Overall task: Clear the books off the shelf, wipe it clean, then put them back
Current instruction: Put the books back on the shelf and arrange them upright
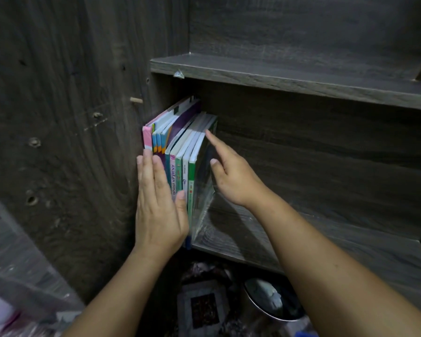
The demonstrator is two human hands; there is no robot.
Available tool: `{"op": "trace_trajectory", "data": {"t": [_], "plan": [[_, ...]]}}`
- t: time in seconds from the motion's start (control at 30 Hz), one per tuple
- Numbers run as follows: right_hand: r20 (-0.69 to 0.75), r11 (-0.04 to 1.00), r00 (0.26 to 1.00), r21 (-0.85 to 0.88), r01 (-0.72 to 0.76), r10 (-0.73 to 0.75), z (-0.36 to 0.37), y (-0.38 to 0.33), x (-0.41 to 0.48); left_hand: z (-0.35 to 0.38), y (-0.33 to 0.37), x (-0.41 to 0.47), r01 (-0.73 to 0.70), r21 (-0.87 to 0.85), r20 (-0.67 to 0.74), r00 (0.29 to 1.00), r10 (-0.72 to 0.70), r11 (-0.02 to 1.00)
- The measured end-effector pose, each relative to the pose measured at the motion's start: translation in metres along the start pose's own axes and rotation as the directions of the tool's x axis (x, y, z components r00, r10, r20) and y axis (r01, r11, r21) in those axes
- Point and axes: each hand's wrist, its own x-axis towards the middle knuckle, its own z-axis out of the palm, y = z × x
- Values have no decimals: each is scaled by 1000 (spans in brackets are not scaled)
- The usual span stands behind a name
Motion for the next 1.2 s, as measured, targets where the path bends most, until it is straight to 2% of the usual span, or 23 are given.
{"op": "trace_trajectory", "data": {"t": [0.3, 0.47, 0.63, 0.83, 1.0, 1.2], "plan": [[87, 995, 991, -20, -98, 100, -17, -8, -24, -21, 17, 23, 31, -62, -73, 997, -36, 998], [149, 997, 986, -3, -80, 79, 4, -14, -32, -12, 23, 19, 210, -92, -102, 970, -219, 973], [49, 990, 989, 13, -138, 138, 36, -19, -14, -10, 25, 11, 382, -141, -58, 918, -392, 914], [92, 992, 988, -38, -119, 123, 44, -20, -3, -18, 13, 8, 285, -80, -10, 958, -287, 955], [103, 994, 989, -35, -105, 108, 29, -18, -3, -19, 15, 8, 184, 76, -85, 980, -178, 980], [221, 987, 964, -89, -131, 148, 29, -13, -17, -23, 19, 10, 170, 81, -82, 983, -163, 982]]}}
